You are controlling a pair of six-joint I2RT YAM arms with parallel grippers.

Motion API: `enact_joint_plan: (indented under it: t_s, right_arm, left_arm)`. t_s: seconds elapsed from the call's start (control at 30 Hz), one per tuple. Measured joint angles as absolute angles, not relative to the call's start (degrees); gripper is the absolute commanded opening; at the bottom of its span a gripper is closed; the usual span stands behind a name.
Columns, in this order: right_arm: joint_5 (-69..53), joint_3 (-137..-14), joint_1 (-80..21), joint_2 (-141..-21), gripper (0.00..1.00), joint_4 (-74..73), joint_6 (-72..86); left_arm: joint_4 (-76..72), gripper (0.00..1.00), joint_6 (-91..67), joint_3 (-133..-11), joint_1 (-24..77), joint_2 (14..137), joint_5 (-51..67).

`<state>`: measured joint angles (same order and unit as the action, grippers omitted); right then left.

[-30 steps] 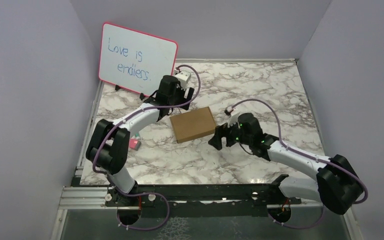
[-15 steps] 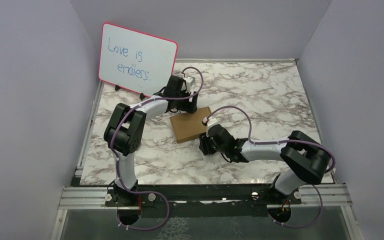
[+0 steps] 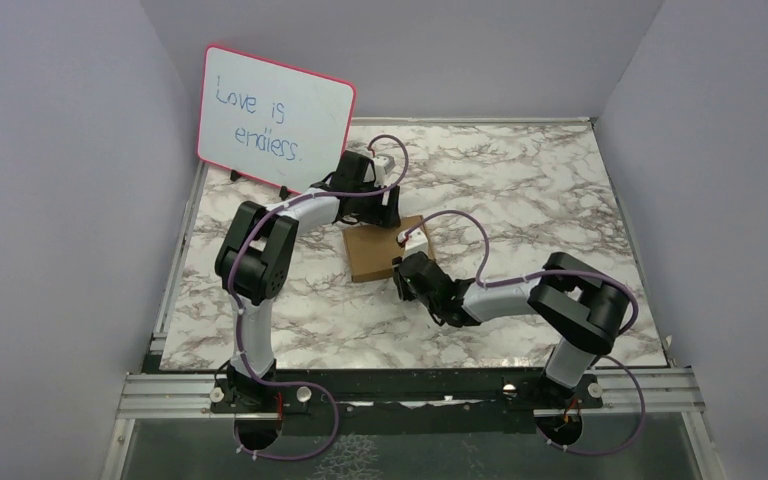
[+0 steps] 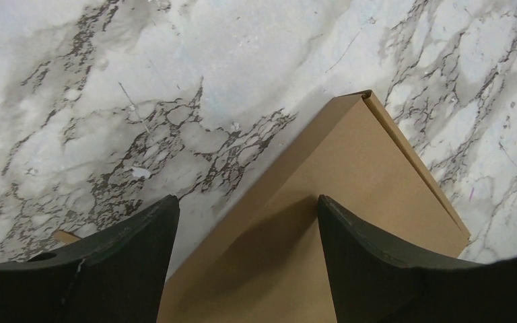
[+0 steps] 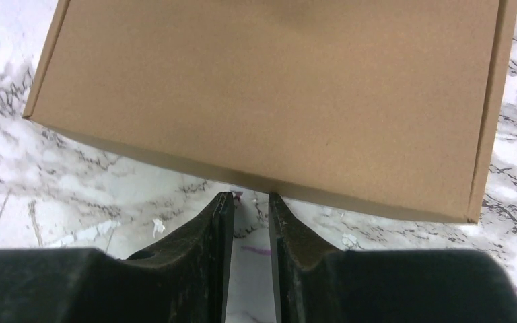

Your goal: Fold the paper box

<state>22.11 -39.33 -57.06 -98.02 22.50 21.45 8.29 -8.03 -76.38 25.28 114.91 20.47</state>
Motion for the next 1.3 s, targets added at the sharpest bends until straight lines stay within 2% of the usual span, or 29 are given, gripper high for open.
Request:
enact_joint_plan:
  t_s: [0.33,0.63,0.73,0.93,1.0,1.2,1.3]
  right_arm:
    - [26.61,-39.24,-57.54,-100.09,0.29,27.0,23.75]
    - [26.35,-37.12,-57.58,-91.33,0.49,21.47,25.06]
    - [26.33,-37.12,-57.58,-86.72,0.6,18.13,24.99]
    - [26.44,-37.74,-55.53,-79.33,0.77,11.16,22.17]
    - [26.24,-38.44,-52.53,-77.28,0.83,9.04,21.02]
    - [26.28,-40.29,-41.93,-70.26,1.0,3.03,18.87]
    - [26.68,-41.36,-38.35,-65.87,1.0,-0.56,18.35]
  left_arm:
    - [7.35,0.76,-9.61,-75.18,25.21,114.96,24.64]
    - [12.16,0.82,-8.47,-76.31,25.54,111.98,19.55]
    - [13.23,0.88,-8.29,-77.41,25.56,108.6,14.94]
    - [12.45,0.93,-8.56,-75.18,24.16,94.02,5.72]
    - [11.27,0.98,-9.08,-72.4,22.72,87.99,3.33]
    - [10.11,0.99,-11.75,-59.99,17.87,70.08,-5.8]
    - [10.94,0.99,-12.67,-55.4,17.32,62.39,-10.37]
